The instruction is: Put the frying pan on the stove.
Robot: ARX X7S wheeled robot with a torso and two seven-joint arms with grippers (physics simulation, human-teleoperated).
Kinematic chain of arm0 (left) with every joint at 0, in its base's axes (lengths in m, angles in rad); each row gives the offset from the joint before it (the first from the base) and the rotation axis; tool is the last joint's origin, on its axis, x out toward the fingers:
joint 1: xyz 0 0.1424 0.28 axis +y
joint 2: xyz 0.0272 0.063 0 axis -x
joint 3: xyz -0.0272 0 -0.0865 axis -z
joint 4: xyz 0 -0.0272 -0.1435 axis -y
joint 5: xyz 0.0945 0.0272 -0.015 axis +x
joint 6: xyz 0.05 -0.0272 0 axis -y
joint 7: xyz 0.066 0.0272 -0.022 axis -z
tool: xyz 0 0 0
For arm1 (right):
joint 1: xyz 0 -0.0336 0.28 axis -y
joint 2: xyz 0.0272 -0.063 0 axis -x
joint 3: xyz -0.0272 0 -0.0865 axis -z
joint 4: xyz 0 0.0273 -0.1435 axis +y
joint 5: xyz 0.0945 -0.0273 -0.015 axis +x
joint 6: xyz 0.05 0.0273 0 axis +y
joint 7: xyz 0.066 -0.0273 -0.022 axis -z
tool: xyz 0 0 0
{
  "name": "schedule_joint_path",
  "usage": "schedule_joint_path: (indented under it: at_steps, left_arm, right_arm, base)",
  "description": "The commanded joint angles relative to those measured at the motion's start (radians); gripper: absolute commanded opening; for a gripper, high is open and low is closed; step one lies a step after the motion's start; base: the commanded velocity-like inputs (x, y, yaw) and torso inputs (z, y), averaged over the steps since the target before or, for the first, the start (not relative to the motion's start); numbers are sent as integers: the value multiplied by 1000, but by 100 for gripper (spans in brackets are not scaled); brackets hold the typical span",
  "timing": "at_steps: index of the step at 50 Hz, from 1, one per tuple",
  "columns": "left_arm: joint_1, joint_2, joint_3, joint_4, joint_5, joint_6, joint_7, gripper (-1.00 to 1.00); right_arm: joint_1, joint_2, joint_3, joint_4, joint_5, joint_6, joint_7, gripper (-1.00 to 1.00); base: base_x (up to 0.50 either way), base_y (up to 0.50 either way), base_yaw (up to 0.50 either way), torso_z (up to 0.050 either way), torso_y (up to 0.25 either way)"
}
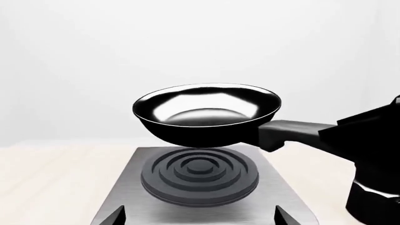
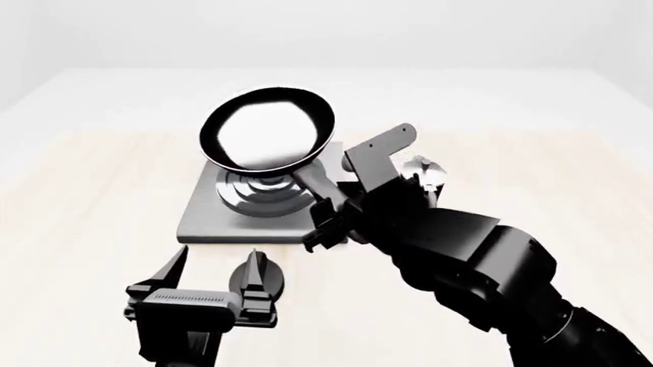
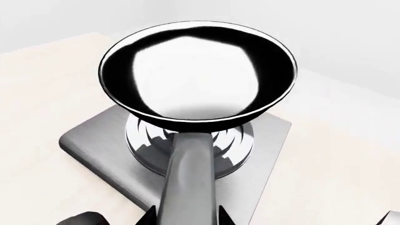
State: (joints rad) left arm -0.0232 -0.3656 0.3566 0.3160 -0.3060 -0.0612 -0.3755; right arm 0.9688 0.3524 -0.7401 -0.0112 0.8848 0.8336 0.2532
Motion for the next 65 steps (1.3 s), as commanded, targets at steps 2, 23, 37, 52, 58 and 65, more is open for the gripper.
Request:
schedule_joint_path:
  at_steps: [2,23,37,52,58,65]
  left_arm:
    - [-5,-5,3,10,0,-10,-5,100]
    - [1,-4,3,-9,-5,12,-6,100]
    - [1,-6,4,-17,-6,18,-8,100]
    - [0,-11,2,-15,-10,15,-13,100]
    - [2,-12,3,-15,-10,17,-15,100]
    - [2,-12,7,-17,-7,18,-16,100]
  right_arm:
    - [42,-27,17,28,-64,-7,-10,-100]
    - [33,-38,-20,53,-88,-12,-9,-100]
    - [31,-53,-36,79,-102,-33,-20,-100]
    - [29,-69,-55,126,-127,-67,-37,-100]
    - [35,-73,-56,144,-134,-76,-40,-100]
    - [27,-77,-60,162,-141,-93,-44,-100]
  base:
    - [0,0,0,0,0]
    - [0,0,0,0,2]
    - [0,0,0,1,2]
    - [0,0,0,1,1]
    - [0,0,0,0,2]
    - [0,0,0,0,3]
